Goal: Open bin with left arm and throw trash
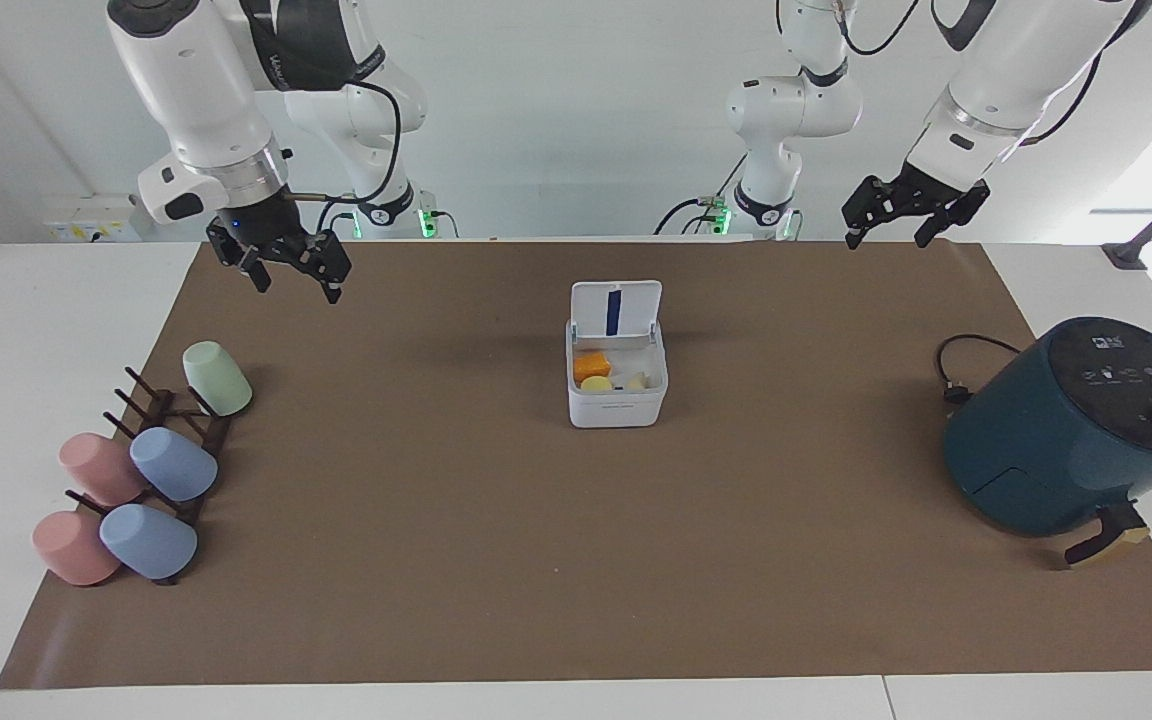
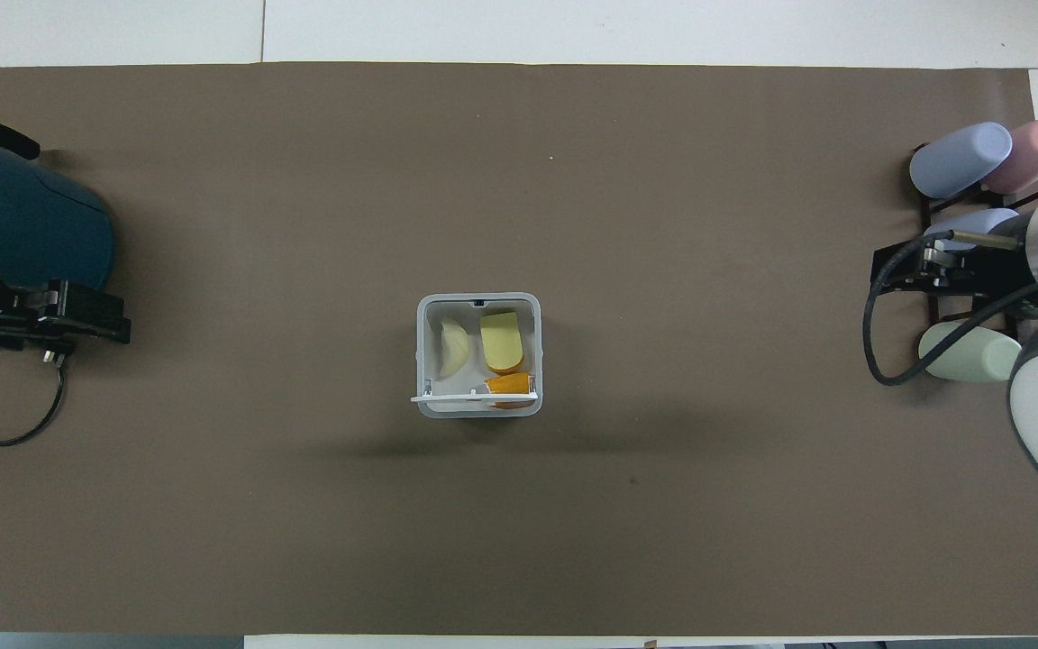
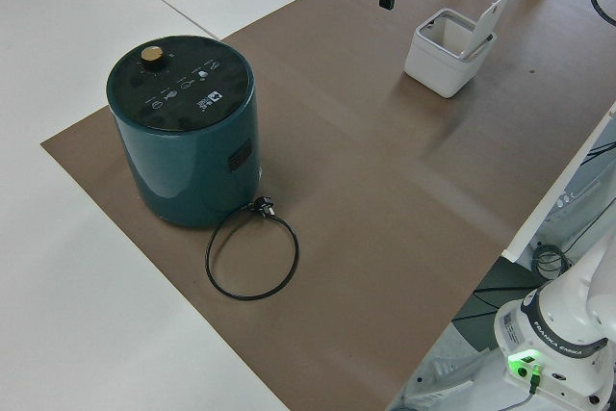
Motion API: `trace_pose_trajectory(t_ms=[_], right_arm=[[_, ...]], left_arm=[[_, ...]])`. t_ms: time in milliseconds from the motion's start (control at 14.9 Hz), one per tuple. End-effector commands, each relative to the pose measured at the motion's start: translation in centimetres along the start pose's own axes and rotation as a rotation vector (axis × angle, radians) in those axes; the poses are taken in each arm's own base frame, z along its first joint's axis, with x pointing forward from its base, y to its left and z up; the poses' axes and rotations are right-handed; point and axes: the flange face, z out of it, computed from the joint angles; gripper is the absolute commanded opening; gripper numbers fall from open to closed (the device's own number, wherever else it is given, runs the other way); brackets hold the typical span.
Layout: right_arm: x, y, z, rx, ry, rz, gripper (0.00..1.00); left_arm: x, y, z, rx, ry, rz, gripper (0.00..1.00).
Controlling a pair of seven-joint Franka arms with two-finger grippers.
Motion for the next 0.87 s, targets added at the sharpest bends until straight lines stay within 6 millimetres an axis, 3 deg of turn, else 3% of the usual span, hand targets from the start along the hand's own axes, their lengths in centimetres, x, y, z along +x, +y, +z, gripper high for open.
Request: trace_pose_trajectory(t_ms=[0, 268, 803], right_arm=[[0.4, 1.1, -2.2, -0.036, -0.028, -0.037, 1.0], [0.7, 1.4, -3.4, -0.027, -0.062, -0.032, 1.0], [0.2, 1.8, -3.1, -0.026, -0.094, -0.107, 1.0]], left_arm=[[0.1, 0.0, -0.3, 0.022, 0.019, 0.007, 1.0], [0.1, 0.1, -0.4, 0.022, 0.02, 0.009, 1.0], [0.1, 0.0, -0.3, 0.022, 0.02, 0.007, 1.0]])
